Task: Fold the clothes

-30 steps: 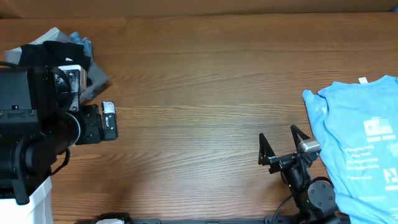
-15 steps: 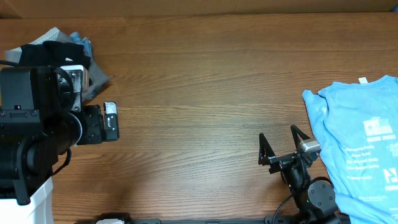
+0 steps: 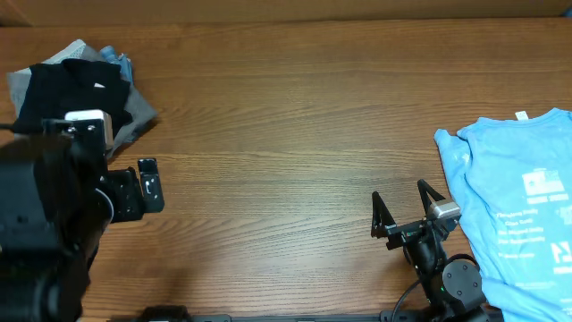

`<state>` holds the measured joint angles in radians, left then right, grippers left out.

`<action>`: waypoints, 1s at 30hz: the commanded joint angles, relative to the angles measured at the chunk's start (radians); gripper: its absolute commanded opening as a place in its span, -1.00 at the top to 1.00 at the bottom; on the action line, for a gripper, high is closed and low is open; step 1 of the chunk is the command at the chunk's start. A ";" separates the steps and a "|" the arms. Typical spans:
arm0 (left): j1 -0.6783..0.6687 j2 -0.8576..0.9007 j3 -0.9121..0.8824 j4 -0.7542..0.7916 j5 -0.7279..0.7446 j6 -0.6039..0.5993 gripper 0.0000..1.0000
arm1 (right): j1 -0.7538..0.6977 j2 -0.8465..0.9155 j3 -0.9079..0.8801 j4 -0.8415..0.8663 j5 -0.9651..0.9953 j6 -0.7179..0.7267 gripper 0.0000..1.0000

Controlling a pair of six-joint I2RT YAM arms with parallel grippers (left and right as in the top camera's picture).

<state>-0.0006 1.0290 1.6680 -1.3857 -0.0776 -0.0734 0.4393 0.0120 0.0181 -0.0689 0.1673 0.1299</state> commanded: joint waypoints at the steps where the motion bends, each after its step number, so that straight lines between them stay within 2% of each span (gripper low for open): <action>1: -0.006 -0.080 -0.164 0.149 -0.020 0.050 -1.00 | -0.001 -0.009 -0.010 0.004 -0.001 0.000 -1.00; 5: -0.006 -0.192 -0.389 0.403 -0.019 0.084 -1.00 | -0.001 -0.009 -0.010 0.004 -0.001 0.000 -1.00; 11: -0.006 -0.380 -0.688 0.691 -0.016 0.097 -1.00 | -0.001 -0.009 -0.010 0.004 -0.001 0.000 -1.00; 16: -0.005 -0.534 -0.871 0.801 -0.018 0.116 -1.00 | -0.001 -0.009 -0.010 0.004 -0.001 0.000 -1.00; 30: -0.005 -0.925 -1.287 0.985 0.019 0.114 -1.00 | -0.001 -0.009 -0.010 0.004 0.000 0.000 -1.00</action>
<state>-0.0006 0.1528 0.4397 -0.4217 -0.0792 0.0277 0.4393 0.0120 0.0181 -0.0696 0.1638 0.1303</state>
